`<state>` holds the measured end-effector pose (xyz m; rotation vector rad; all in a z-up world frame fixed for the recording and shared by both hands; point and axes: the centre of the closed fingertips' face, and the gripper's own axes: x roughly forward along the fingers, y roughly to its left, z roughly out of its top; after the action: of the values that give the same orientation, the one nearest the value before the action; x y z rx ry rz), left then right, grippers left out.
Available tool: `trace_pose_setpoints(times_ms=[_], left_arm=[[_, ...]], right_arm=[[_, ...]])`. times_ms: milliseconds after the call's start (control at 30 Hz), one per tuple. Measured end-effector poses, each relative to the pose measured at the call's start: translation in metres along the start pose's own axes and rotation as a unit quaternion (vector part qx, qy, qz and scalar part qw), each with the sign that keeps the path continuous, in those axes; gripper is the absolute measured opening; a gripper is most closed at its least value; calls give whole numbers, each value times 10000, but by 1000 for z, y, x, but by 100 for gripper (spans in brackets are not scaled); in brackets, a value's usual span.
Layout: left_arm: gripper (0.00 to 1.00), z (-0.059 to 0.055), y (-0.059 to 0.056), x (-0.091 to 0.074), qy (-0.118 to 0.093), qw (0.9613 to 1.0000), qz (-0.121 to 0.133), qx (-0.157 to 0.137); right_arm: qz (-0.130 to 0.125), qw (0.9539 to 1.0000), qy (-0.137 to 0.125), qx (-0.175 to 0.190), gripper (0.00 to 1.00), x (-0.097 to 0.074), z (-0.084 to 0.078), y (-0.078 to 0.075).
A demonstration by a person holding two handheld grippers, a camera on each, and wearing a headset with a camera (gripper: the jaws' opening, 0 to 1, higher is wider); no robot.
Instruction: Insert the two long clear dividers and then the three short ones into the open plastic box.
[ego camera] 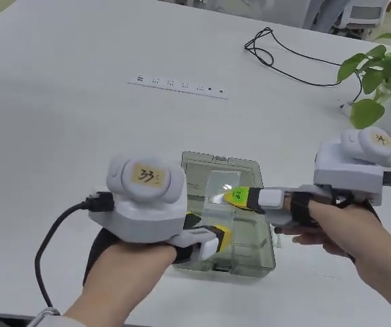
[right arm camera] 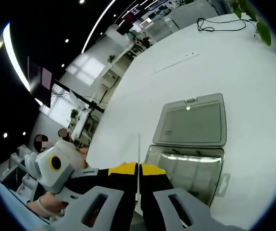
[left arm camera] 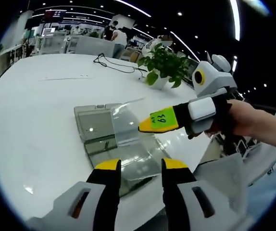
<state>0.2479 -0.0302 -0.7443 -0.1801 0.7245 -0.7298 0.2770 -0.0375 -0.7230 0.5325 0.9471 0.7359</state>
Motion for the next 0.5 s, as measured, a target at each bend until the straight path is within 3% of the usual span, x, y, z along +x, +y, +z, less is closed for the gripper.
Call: trace_pose_setpoints(times_ms=[133, 233, 333, 500], left_arm=[[48, 2, 3, 4, -107, 9995, -196, 211], [59, 6, 2, 5, -186, 9977, -375, 527], [70, 8, 9, 4, -206, 9942, -382, 988], [85, 7, 17, 0, -266, 9885, -408, 1429]], right_arm=[[-173, 9997, -9, -145, 1, -3, 6, -8], [-261, 9996, -58, -2, 1, -9, 12, -13], [-400, 9992, -73, 59, 1, -14, 18, -21], [-608, 9981, 6, 124, 1, -22, 20, -32]])
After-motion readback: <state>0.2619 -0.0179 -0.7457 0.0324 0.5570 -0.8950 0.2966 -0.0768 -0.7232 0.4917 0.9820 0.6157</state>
